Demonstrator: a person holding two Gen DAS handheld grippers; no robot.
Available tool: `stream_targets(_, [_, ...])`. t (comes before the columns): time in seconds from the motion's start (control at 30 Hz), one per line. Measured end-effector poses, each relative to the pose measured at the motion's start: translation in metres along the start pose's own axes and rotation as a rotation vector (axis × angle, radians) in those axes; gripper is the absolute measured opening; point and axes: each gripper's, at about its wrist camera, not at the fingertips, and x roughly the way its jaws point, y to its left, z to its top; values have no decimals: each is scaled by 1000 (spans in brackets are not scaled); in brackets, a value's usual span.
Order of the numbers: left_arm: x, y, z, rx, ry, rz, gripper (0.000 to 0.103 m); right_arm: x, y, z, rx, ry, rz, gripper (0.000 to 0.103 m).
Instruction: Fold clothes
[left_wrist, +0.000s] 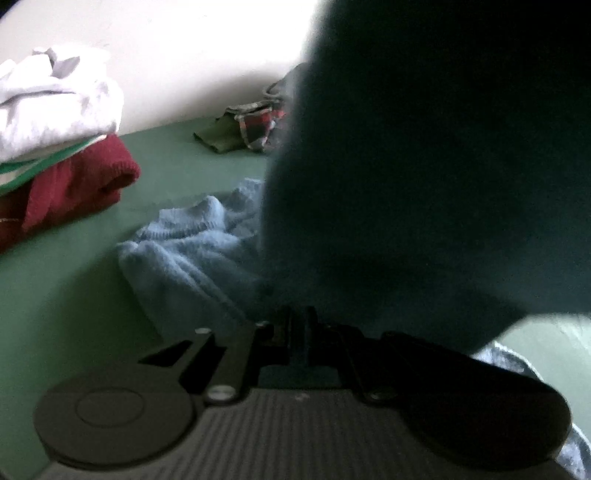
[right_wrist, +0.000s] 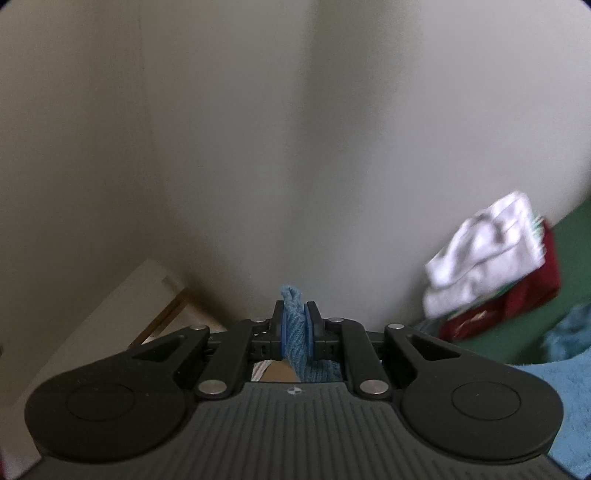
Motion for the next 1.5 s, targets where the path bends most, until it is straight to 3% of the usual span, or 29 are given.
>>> stream_targets(0.17, [-6,16,-5,-30,-12,-15,1,-9,10,-31,-39,125,24,11])
stream_targets(0.43, [-27,30,-17,-26,13,-70,5,-33,1,-89,1,335,-97,11])
stream_targets(0.47, [-28,31,-18,-33,17,-80,12,-36,-1,-95,15,357,-110,11])
stream_targets(0.53, [-31,33,-18,-51,12,-98,43,-43,-1,-105,29,393,-138,11])
stream_targets(0.6, [-36,35,-17,-72,-10,-111,59,-51,-1,-115,45,421,-162,11])
stream_targets(0.63, [-36,35,-17,-88,-12,-124,65,-56,0,-120,58,428,-168,11])
stream_targets(0.77, [-25,30,-15,-125,27,-163,65,-63,3,-129,61,435,-183,11])
stream_targets(1.0, [-17,14,-22,-125,53,-182,54,-67,11,-126,52,398,-182,11])
stream_targets(1.07, [-18,17,-24,-159,49,-195,46,-71,12,-125,55,382,-182,11])
stream_targets(1.1, [-19,18,-24,-176,39,-193,34,-73,12,-125,57,374,-182,11])
stream_targets(1.13, [-21,19,-25,-191,28,-189,15,-75,13,-124,59,367,-182,11])
stream_targets(1.2, [-26,19,-26,-214,-1,-176,0,-79,13,-123,64,351,-183,11])
stream_targets(1.3, [-39,19,-26,-249,-67,-170,0,-84,14,-121,70,328,-183,11])
stream_targets(1.5, [-61,8,-24,-232,-127,-142,0,-94,19,-122,74,311,-189,11])
